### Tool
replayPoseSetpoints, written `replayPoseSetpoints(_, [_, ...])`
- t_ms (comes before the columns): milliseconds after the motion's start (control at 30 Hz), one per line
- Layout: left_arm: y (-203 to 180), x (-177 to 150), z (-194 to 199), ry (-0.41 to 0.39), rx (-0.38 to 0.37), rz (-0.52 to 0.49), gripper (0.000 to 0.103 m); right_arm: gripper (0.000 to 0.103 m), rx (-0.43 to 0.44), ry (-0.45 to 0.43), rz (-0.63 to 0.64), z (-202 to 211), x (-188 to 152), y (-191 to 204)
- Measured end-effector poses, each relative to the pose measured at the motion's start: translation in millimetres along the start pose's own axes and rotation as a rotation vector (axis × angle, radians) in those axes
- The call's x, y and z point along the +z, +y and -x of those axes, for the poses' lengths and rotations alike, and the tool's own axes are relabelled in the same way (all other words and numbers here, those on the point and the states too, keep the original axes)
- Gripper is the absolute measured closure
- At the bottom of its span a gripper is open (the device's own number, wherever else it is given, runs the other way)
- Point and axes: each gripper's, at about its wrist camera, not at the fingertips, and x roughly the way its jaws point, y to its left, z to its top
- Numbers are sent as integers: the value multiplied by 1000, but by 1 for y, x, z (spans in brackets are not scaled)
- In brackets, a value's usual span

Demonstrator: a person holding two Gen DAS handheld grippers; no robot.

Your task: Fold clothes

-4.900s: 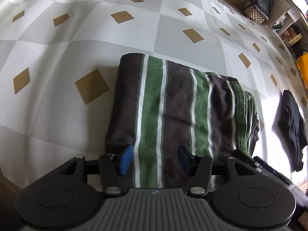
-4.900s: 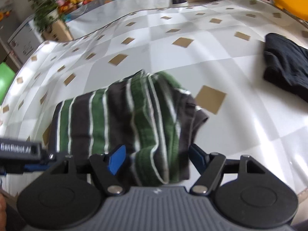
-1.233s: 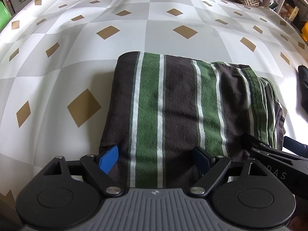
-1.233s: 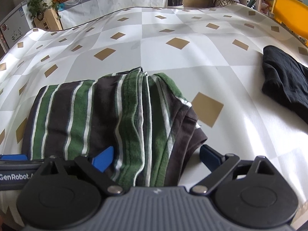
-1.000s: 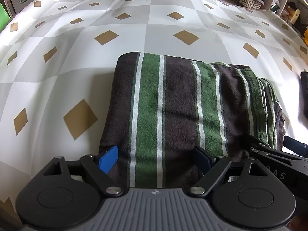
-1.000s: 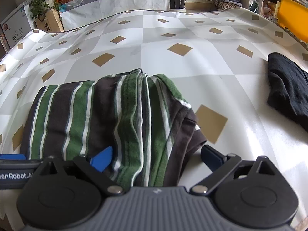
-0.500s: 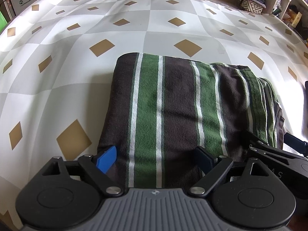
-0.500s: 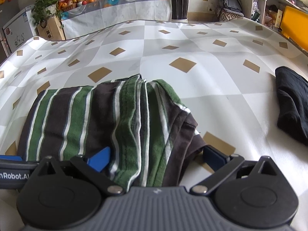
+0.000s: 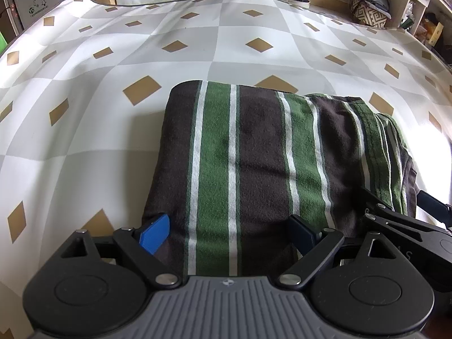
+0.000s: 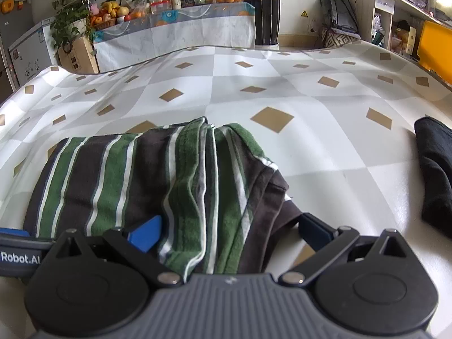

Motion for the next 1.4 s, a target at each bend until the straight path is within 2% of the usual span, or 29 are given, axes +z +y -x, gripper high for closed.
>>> replayPoseSetpoints(400, [0,18,-12,-20,3,14,12,1,-6,-98,9,-18,5,1])
replayPoseSetpoints(800, [-2,24,-12,-3,17,-5,10,0,5,-101,7,-24,10,1])
replayPoseSetpoints(1400, [6,23,6,33,3,64,10,0,4,-101,7,-24,10,3])
